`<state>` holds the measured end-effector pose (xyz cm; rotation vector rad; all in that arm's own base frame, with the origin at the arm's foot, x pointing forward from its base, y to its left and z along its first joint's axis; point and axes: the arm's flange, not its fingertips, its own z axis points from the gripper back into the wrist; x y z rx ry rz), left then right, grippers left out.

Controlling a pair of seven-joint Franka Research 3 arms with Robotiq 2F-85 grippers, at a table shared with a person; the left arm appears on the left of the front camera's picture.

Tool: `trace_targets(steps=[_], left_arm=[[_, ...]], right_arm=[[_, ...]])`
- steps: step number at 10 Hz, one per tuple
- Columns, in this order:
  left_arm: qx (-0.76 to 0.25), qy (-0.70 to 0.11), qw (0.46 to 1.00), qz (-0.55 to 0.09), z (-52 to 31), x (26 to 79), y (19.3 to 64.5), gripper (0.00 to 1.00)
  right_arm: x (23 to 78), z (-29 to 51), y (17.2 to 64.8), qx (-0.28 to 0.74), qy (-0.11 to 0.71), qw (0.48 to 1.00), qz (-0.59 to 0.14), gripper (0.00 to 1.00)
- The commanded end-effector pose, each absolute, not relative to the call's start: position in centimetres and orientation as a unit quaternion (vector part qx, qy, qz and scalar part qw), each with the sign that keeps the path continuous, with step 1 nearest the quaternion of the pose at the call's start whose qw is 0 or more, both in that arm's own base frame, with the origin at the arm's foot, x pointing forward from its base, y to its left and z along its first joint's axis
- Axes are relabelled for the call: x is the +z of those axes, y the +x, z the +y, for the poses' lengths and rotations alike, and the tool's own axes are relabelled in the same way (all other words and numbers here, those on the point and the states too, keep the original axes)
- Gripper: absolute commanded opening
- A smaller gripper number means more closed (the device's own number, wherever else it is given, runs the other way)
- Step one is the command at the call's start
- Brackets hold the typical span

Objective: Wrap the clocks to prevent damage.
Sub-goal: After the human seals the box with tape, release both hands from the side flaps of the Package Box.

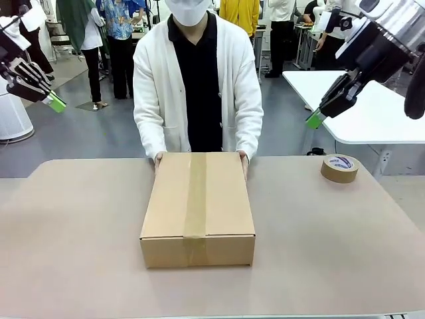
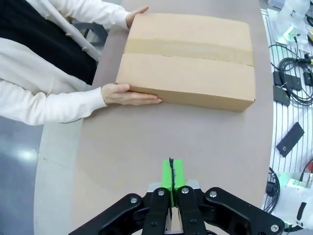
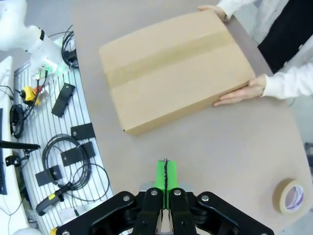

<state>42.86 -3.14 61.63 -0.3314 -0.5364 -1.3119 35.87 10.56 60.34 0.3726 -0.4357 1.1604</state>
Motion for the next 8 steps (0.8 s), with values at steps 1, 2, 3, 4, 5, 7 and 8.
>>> trace_targets(steps=[1,2,3,4,5,7,8], left_arm=[[-0.595,-0.156,0.752,-0.236,-3.1,62.3,43.03,0.0],[-0.595,-0.156,0.752,-0.236,-3.1,62.3,43.03,0.0],[-0.595,-0.156,0.752,-0.236,-3.1,62.3,43.03,0.0],[-0.595,-0.156,0.752,-0.236,-3.1,62.3,43.03,0.0],[-0.595,-0.156,0.752,-0.236,-3.1,62.3,43.03,0.0],[-0.595,-0.156,0.752,-0.236,-3.1,62.3,43.03,0.0],[-0.595,-0.156,0.752,-0.236,-3.1,62.3,43.03,0.0]], right_arm=[[60.15,10.64,36.04,0.533,0.164,0.806,-0.199,0.01],[60.15,10.64,36.04,0.533,0.164,0.806,-0.199,0.01],[60.15,10.64,36.04,0.533,0.164,0.806,-0.199,0.01],[60.15,10.64,36.04,0.533,0.164,0.806,-0.199,0.01],[60.15,10.64,36.04,0.533,0.164,0.806,-0.199,0.01],[60.15,10.64,36.04,0.533,0.164,0.806,-0.199,0.01],[60.15,10.64,36.04,0.533,0.164,0.806,-0.199,0.01]])
